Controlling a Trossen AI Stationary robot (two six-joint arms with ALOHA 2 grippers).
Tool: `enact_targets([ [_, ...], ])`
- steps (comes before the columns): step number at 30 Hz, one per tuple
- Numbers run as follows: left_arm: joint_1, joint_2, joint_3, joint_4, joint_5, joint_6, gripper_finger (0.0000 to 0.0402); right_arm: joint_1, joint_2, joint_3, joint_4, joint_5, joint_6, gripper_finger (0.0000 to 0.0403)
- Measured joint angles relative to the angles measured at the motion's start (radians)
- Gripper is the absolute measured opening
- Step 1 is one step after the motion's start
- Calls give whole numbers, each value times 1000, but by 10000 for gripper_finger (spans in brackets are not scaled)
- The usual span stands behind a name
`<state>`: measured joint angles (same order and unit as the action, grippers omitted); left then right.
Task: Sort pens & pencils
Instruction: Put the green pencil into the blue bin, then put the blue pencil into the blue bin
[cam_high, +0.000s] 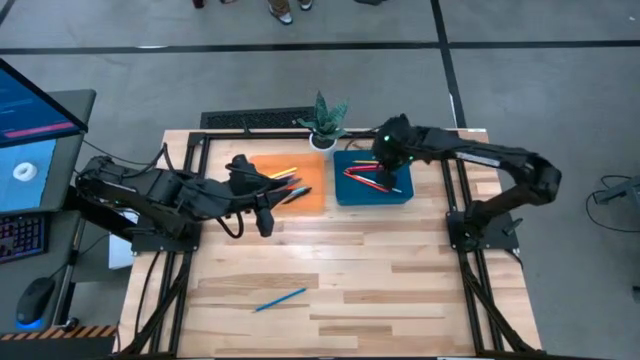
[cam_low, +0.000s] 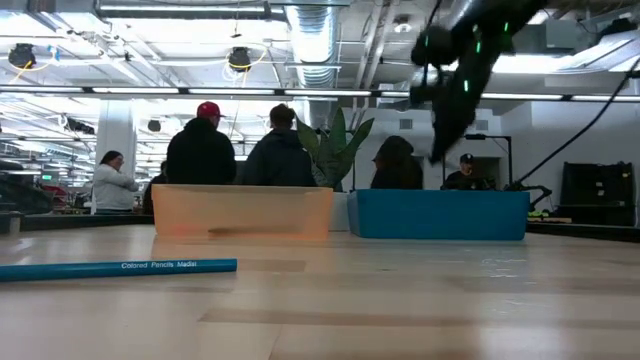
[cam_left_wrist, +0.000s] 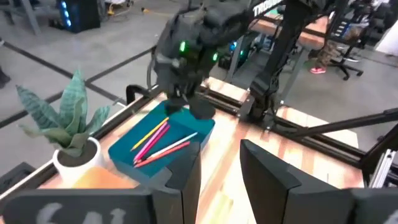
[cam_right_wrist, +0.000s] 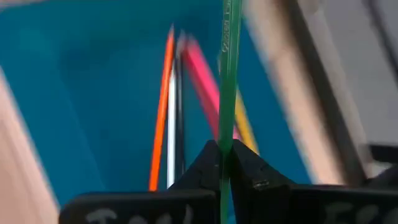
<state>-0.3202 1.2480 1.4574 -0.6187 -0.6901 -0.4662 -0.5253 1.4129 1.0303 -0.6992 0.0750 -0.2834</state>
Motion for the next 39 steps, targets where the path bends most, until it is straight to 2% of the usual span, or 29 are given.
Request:
enact_targets([
  [4, 0, 0, 0, -47, -1, -44, 100, -16, 94, -71, 23, 1, -62, 26],
  [14, 0, 0, 0, -153, 25, -144, 100, -16, 273, -75, 45, 9, -118, 31],
  [20, 0, 1, 0, -184, 33, -171, 100, -22, 316, -74, 39, 7, -118, 46],
  [27, 0, 1, 0, -188, 88, -168, 100, -24, 316, -70, 36, 6, -121, 62],
  [33, 0, 1, 0, -222, 137, -174, 108, -31, 279, 24, -75, 11, -162, 111],
  [39, -12, 16, 0, -326, 271, -242, 118, -26, 186, 168, -199, -21, -110, 186],
])
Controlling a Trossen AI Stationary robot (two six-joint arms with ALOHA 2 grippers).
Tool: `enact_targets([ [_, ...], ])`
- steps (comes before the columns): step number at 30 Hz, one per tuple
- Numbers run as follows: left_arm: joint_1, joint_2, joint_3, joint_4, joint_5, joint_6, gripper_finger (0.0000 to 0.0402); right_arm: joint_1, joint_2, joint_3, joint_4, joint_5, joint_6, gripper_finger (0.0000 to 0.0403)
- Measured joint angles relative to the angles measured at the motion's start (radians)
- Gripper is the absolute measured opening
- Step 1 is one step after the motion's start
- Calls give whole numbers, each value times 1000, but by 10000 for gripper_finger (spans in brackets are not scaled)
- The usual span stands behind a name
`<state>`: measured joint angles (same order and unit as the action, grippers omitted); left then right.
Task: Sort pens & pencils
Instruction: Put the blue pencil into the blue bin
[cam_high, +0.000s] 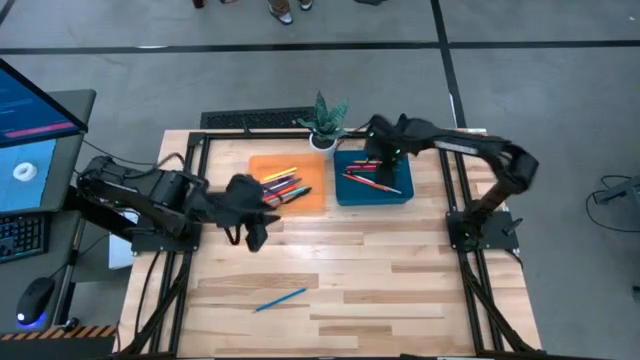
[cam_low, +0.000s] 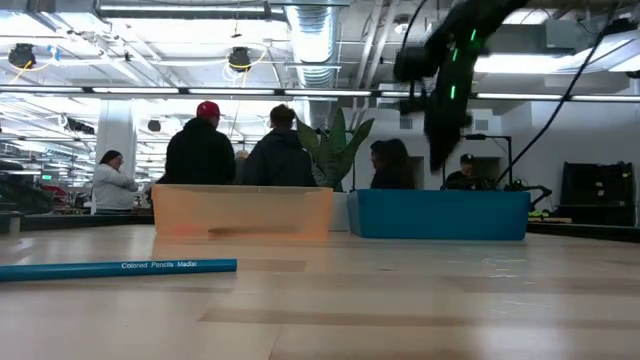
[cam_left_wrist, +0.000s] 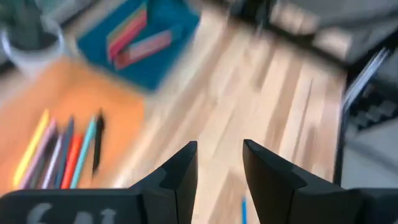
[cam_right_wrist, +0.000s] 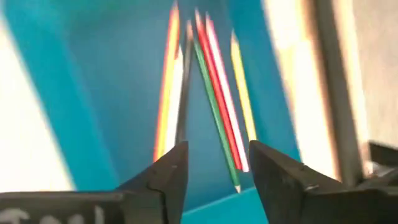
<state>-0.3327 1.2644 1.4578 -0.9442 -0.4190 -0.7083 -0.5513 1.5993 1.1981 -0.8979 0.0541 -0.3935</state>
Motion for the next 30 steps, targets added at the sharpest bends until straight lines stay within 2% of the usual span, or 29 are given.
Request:
enact_targets([
  [3, -52, 45, -22, -97, 45, -88, 115, 14, -128, 84, -43, -51, 75, 200],
  [5, -98, 81, -59, -95, 74, -147, 112, 29, -233, 118, -46, -79, 145, 202],
  [10, -208, 234, -129, -88, 145, -230, 106, 100, -473, 142, -45, -57, 303, 195],
  [15, -276, 429, -132, -67, 198, -221, 105, 160, -610, 141, -78, -52, 451, 181],
  [18, -289, 527, -132, 6, 286, -215, 105, 187, -643, 141, -109, -31, 499, 174],
  [22, -293, 617, -132, 124, 354, -216, 105, 217, -645, 140, -164, -13, 533, 168],
  [30, -292, 686, -132, 172, 327, -306, 104, 304, -612, 138, -194, -7, 577, 166],
])
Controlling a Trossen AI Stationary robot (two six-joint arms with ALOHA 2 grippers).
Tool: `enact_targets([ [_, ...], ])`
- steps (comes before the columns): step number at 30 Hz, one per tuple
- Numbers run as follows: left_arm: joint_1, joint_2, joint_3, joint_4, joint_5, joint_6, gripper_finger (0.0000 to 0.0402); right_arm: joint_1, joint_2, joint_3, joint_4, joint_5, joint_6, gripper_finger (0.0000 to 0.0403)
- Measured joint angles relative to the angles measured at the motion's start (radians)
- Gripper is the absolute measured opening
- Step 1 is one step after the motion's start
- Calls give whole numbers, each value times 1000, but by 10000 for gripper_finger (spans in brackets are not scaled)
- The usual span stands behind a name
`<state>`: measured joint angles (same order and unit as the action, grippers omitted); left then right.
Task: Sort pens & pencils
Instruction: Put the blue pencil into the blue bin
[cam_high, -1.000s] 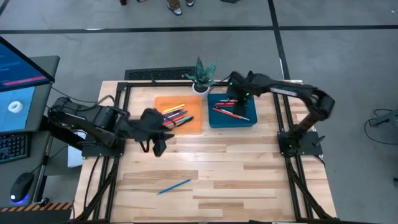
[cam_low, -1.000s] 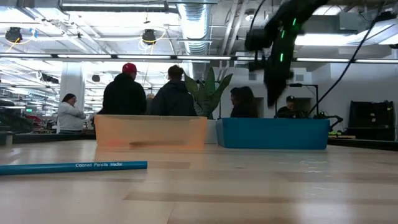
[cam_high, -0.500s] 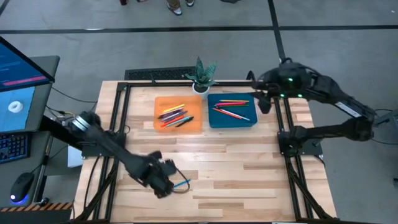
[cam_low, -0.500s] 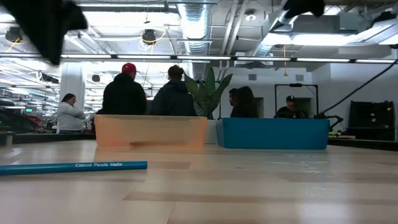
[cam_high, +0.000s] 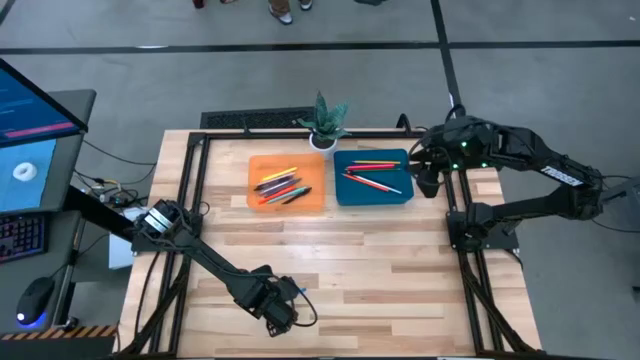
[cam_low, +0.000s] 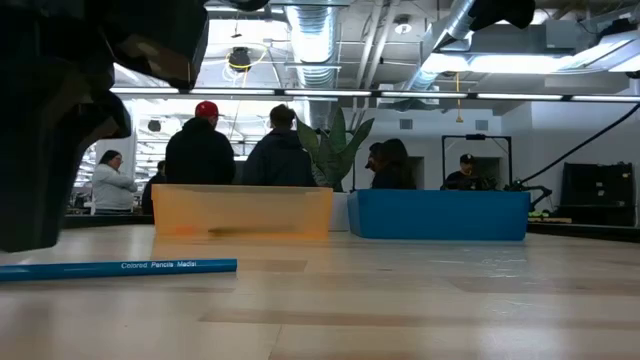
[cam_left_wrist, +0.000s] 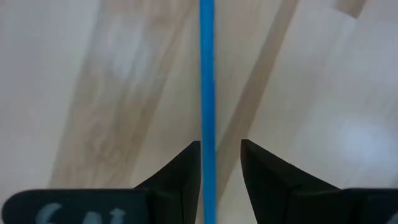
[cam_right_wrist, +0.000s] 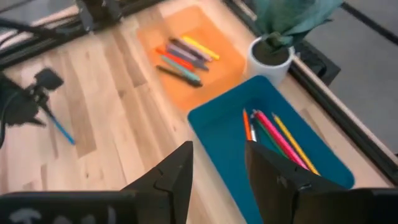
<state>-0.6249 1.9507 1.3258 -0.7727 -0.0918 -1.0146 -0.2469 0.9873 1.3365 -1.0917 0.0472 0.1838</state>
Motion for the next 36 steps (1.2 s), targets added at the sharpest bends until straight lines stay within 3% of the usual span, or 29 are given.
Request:
enact_targets([
  [5, -2, 6, -7, -20, -17, -2, 104, 49, 17, 0, -2, 3, 1, 164],
  [11, 11, 48, -2, -13, 77, 69, 92, 99, 35, 0, 4, 5, 3, 164],
  [14, 21, 56, -2, -14, 109, 107, 72, 112, 35, 0, 8, 7, 12, 161],
  [18, 35, 57, -3, -24, 128, 121, 15, 116, 35, 0, 17, 7, 26, 157],
  [24, 42, 57, 14, -42, 129, 106, 5, 116, 33, 0, 17, 7, 46, 150],
  [28, 50, 29, 63, -100, 63, 108, 3, 123, 25, 0, 47, 7, 52, 148],
  [36, 121, -199, 172, -241, -168, 87, 1, 179, -17, 1, 164, 6, 61, 149],
])
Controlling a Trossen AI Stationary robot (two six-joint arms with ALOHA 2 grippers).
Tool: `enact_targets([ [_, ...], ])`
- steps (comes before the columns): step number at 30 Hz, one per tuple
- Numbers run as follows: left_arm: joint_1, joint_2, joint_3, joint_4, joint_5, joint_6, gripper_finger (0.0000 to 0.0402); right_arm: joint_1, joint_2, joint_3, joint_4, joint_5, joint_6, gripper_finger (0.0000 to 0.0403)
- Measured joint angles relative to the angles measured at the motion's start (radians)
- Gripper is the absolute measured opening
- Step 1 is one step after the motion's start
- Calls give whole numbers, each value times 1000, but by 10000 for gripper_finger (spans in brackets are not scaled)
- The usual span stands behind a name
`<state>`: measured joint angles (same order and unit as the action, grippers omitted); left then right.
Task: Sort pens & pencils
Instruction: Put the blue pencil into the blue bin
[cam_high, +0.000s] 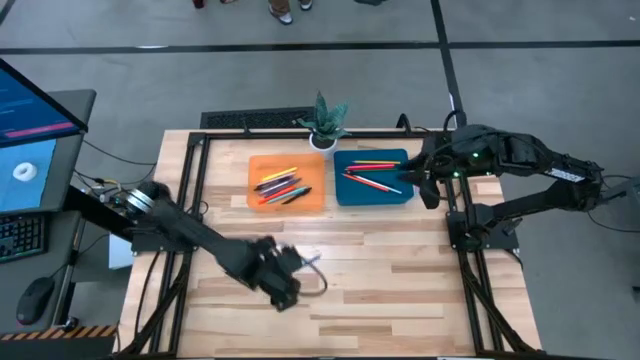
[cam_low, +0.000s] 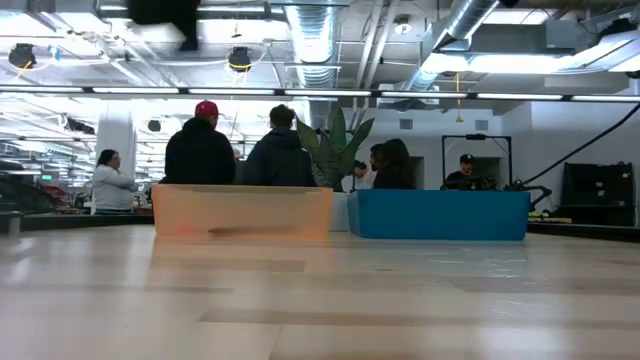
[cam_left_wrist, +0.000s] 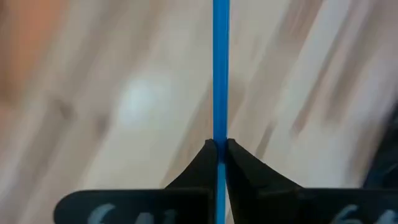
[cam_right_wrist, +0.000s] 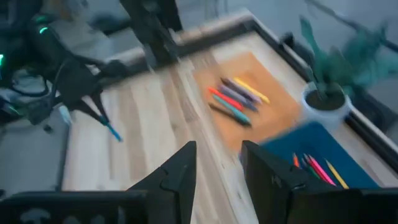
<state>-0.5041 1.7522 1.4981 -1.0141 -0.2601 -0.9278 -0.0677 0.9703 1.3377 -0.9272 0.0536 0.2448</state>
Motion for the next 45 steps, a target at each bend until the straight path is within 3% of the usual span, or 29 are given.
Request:
enact_targets([
  [6, 48, -182, 109, 110, -319, 94, 3, 83, 3, 0, 190, 0, -12, 146],
  [9, 66, -262, 154, 248, -459, 234, 3, 123, 22, 0, 314, 0, -42, 152],
  [11, 78, -294, 170, 366, -494, 360, 2, 142, 43, 0, 399, 1, -64, 159],
  [18, 132, -303, 192, 654, -432, 687, 1, 186, 157, 0, 674, 0, -123, 213],
  [26, 197, -262, 192, 681, -322, 709, 0, 184, 264, 0, 937, -38, -148, 234],
  [36, 233, -224, 192, 723, -271, 730, 0, 184, 295, -1, 972, -57, -148, 221],
  [40, 240, -224, 192, 733, -268, 733, 0, 184, 293, -1, 969, -57, -167, 169],
  [45, 243, -220, 192, 752, -272, 750, 0, 184, 293, -1, 957, -67, -194, 35],
])
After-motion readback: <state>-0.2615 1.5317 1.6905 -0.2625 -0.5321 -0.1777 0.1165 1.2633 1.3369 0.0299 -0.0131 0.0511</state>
